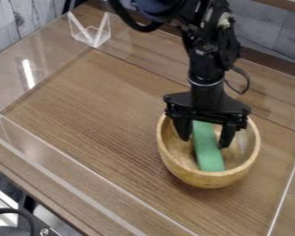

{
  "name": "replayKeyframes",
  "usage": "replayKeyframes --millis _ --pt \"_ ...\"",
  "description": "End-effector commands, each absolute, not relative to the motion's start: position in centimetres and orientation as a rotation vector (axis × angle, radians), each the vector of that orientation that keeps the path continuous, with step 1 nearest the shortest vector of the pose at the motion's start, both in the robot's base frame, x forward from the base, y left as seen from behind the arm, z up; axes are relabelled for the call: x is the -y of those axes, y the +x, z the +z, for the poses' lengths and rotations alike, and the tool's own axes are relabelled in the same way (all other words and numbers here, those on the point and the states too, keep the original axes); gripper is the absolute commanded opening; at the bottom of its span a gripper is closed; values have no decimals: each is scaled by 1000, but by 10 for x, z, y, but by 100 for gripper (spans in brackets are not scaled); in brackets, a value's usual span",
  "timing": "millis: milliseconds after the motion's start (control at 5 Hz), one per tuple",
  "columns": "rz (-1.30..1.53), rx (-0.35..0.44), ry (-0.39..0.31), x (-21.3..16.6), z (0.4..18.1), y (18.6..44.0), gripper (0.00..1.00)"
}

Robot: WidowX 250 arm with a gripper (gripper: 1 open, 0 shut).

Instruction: Move green stick from inside the wooden bowl to the table next to it

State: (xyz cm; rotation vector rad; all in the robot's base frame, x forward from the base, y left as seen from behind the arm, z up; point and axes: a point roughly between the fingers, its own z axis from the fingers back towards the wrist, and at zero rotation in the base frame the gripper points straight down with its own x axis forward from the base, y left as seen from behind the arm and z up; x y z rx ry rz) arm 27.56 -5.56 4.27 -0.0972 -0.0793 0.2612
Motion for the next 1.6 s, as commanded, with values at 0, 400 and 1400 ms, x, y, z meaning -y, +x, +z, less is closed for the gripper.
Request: replayKeyframes --millis 0,400,1400 --pt "284 118 -106 55 51 282 100" --pt "297 125 -106 55 54 281 100" --pt "316 139 -105 58 53 283 100"
